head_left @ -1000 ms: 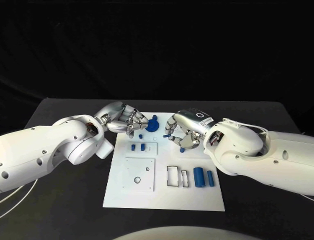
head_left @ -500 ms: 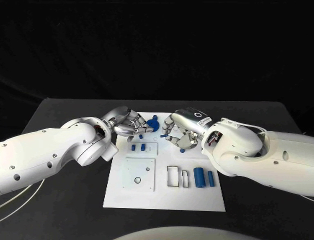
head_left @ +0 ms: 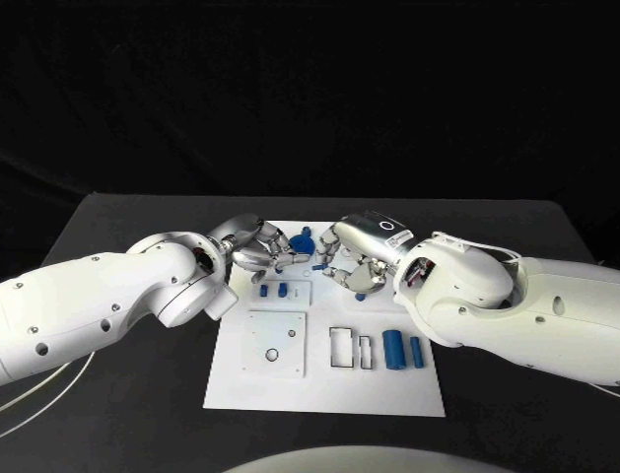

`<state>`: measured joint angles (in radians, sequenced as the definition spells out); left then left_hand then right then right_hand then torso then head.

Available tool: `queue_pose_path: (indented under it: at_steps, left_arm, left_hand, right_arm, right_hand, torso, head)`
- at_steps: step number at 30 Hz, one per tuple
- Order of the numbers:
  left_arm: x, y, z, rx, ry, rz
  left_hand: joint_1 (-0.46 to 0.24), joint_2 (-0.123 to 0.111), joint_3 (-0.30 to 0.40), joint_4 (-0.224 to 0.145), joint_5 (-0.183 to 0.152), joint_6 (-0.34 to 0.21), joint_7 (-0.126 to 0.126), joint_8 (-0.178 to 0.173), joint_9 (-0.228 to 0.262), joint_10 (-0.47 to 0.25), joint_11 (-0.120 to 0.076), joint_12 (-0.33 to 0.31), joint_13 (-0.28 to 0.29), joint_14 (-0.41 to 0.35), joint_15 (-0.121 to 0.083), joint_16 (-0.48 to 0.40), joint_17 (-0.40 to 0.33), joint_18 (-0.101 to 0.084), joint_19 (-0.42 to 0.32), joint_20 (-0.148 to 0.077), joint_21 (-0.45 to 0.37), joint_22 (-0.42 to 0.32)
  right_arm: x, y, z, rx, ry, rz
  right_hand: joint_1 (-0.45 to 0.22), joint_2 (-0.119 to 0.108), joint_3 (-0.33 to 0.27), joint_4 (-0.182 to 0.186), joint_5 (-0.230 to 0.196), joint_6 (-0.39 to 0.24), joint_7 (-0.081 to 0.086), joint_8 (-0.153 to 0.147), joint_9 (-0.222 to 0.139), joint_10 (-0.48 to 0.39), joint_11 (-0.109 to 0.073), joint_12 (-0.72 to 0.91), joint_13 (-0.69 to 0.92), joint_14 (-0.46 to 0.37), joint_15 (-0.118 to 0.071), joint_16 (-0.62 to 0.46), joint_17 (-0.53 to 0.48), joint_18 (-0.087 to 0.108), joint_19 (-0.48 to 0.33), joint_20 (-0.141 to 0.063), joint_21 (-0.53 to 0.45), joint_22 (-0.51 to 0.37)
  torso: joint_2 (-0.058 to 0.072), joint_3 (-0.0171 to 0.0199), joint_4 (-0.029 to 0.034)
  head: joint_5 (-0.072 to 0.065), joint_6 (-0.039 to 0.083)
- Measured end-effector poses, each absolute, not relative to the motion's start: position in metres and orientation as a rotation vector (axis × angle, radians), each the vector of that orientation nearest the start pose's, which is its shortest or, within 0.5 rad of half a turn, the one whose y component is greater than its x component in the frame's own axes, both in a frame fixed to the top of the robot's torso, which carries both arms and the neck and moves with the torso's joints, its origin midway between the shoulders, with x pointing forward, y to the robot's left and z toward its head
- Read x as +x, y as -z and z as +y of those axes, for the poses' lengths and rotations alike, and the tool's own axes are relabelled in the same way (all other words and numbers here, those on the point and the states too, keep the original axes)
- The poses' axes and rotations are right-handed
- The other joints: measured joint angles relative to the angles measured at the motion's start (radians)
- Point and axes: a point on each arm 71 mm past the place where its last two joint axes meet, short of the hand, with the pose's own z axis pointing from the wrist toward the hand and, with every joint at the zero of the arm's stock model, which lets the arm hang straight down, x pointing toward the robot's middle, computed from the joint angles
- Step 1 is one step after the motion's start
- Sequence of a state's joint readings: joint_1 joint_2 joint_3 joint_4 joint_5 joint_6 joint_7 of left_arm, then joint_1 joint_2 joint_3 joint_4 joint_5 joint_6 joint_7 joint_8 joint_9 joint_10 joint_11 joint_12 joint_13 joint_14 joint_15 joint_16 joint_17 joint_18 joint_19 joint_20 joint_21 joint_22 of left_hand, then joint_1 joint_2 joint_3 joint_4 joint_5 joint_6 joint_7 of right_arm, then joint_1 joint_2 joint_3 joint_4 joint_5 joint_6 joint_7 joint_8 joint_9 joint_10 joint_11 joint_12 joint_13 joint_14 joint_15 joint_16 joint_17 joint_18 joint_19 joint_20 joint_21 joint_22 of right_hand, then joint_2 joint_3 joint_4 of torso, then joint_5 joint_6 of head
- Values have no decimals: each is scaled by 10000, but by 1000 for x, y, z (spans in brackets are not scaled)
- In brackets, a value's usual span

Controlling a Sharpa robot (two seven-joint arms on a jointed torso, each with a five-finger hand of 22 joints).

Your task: Assemble the parts on the task board

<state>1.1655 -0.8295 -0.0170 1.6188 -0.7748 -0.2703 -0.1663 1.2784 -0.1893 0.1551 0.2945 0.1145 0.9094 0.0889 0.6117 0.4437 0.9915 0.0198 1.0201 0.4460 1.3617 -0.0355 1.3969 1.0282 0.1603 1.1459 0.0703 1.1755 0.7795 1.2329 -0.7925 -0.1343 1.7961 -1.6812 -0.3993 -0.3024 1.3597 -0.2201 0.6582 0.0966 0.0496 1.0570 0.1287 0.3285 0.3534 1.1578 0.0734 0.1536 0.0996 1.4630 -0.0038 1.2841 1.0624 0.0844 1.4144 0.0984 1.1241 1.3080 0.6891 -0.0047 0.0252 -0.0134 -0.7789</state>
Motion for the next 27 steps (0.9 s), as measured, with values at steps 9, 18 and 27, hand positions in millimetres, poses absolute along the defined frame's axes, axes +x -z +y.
queue_pose_path:
  at_steps: [9, 18, 27]
  left_arm:
    - [462, 201, 172, -5140, 10057, 19631]
    - [460, 202, 169, -5038, 10121, 19807]
    - [459, 202, 166, -4903, 10204, 19981]
  left_hand:
    - [-191, 301, -714, 5, -448, -106, -34, 257, 43, -55, 16, 137, 142, 70, 0, 96, 227, -63, -1, -1, 126, 197]
    - [-189, 381, -1138, -5, -503, -142, 3, 349, 43, -54, 17, 197, 194, 70, 1, 135, 286, -63, -2, -1, 169, 264]
    - [-139, 431, -1303, -7, -503, -179, -33, 389, 52, -123, 17, 197, 217, 70, 1, 176, 387, -63, -2, -2, 208, 301]
  right_arm:
    - [416, 172, -107, -3678, -7161, 15524]
    - [417, 172, -105, -3681, -7166, 15526]
    - [418, 172, -105, -3682, -7160, 15526]
  right_hand:
    - [-41, -41, 0, 0, -1, -11, 10, -2, 5, 0, 0, 0, -15, 0, 0, 0, -1, 0, 0, 0, 0, -1]
    - [-41, -41, 0, 0, -1, -12, 11, -19, 10, 0, 0, 0, -14, 0, 0, 0, -1, 0, 0, 0, 0, -2]
    - [-41, -40, 0, 0, -1, -13, 12, -20, 9, 0, 0, -38, -13, 0, 0, 0, -2, 1, 0, 0, -1, -4]
  torso:
    - [0, -10, 11]
    - [-4, -11, 12]
    - [-8, -7, 8]
  head:
    - [-28, -17]
    - [-35, -32]
    - [-41, -27]
